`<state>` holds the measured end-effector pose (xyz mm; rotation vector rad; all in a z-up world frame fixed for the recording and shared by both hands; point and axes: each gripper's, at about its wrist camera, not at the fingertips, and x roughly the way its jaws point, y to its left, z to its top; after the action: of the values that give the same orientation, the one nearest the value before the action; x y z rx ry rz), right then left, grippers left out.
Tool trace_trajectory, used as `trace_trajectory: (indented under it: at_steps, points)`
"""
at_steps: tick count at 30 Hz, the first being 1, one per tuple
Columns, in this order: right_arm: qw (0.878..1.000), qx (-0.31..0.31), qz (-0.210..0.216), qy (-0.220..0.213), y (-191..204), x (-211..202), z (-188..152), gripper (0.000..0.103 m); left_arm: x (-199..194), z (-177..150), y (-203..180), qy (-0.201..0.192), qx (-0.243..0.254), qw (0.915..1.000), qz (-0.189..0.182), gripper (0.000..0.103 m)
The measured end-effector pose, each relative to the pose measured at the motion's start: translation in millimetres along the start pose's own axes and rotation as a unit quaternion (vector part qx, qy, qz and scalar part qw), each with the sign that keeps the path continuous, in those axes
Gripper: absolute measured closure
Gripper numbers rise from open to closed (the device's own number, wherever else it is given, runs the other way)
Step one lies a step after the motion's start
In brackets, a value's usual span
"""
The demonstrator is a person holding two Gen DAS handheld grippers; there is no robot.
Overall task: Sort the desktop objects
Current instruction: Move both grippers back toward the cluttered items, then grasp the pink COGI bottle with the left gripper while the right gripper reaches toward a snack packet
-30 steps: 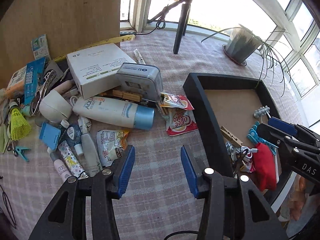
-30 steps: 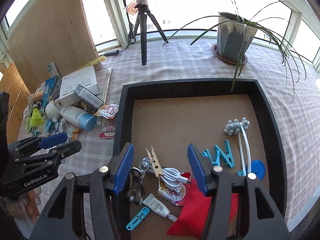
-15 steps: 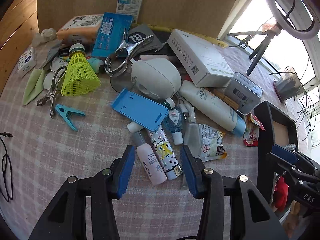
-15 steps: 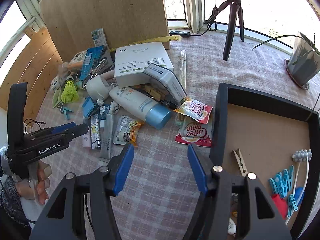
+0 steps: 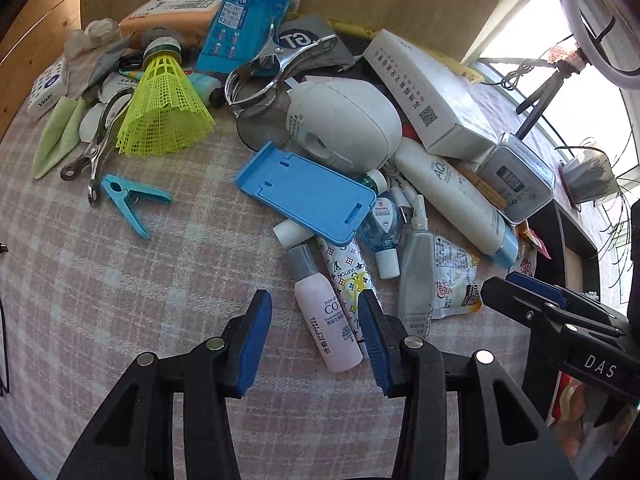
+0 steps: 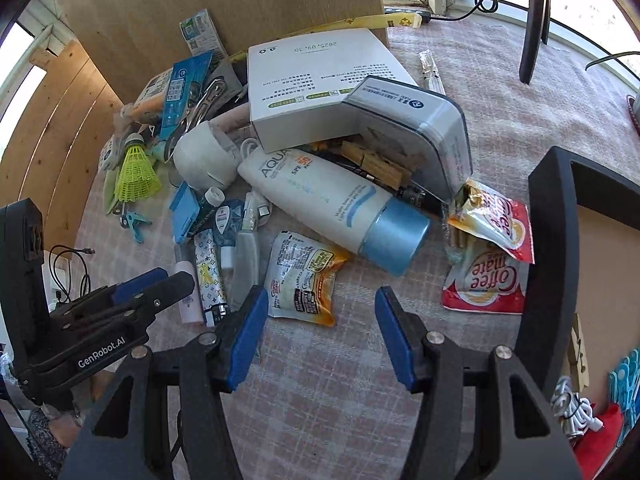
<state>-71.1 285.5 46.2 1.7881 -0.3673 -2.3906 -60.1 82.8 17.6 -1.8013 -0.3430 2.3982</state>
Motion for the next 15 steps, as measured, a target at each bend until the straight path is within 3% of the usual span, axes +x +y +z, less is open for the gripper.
trace_trajectory:
  at_steps: [6, 10, 15]
  points:
    - [1.0, 0.006, -0.004, 0.012, -1, 13, 4, 0.048, 5, -2, 2, -0.002, -0.004, 1.0, 0.0, 0.07]
    - [1.0, 0.003, -0.006, 0.022, 3, 22, 7, 0.05, 5, -3, 4, -0.007, 0.0, 0.9999, 0.009, 0.08]
    - [0.999, -0.025, -0.031, 0.016, 16, 30, 9, 0.061, 4, -5, 6, -0.015, 0.003, 0.9998, 0.011, 0.084]
